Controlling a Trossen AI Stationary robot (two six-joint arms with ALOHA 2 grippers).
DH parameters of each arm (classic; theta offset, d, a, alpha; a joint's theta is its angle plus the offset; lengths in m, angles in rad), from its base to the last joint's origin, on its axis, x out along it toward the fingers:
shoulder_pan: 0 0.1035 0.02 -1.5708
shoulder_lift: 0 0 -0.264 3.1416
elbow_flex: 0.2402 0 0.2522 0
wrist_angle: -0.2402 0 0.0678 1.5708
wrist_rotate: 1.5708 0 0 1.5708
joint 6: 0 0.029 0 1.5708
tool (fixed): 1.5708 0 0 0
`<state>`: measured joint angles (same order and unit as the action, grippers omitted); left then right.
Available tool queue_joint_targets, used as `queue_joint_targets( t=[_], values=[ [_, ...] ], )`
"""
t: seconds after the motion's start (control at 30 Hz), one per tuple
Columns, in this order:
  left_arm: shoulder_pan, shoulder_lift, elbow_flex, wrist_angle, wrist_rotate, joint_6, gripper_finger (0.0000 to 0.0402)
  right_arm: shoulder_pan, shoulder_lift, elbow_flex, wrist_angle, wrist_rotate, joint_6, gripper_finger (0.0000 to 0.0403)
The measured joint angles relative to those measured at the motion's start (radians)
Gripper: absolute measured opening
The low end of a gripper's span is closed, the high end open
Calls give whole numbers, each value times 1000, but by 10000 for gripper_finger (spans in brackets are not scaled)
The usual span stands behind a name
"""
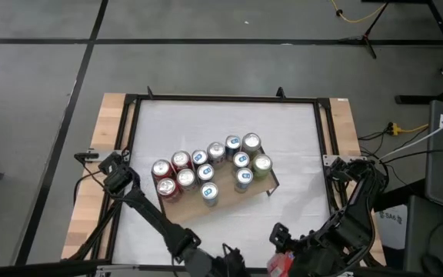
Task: Place canned beverage on shelf
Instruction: Put the red soda can on the shelf
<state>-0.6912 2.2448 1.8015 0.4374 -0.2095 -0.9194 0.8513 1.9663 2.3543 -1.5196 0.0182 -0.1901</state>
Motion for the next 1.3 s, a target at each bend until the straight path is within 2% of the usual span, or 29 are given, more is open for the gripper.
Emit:
queue_joint_targets(
  t=[0.27,0.47,0.6,0.8,0.97,1.17,1.3],
  values=[
    [-69,0,0,-110,-89,-91,387,-9,0,0,-25,80,122,292],
    [-79,-2,0,-241,-141,-126,387,-56,0,-8,-51,100,350,292],
    [-79,-1,0,-307,-146,-104,387,-90,0,-55,-49,97,513,292],
    [-73,-2,0,-351,-140,-39,387,-129,0,-199,-48,56,701,292],
    [-79,-2,1,-385,-139,-37,387,-163,0,-332,-40,-40,814,292],
    [-88,-2,1,-408,-137,-37,387,-205,0,-506,-18,-215,905,292],
    [-88,-2,0,-414,-137,-37,387,-214,0,-625,28,-270,940,292]
  ],
)
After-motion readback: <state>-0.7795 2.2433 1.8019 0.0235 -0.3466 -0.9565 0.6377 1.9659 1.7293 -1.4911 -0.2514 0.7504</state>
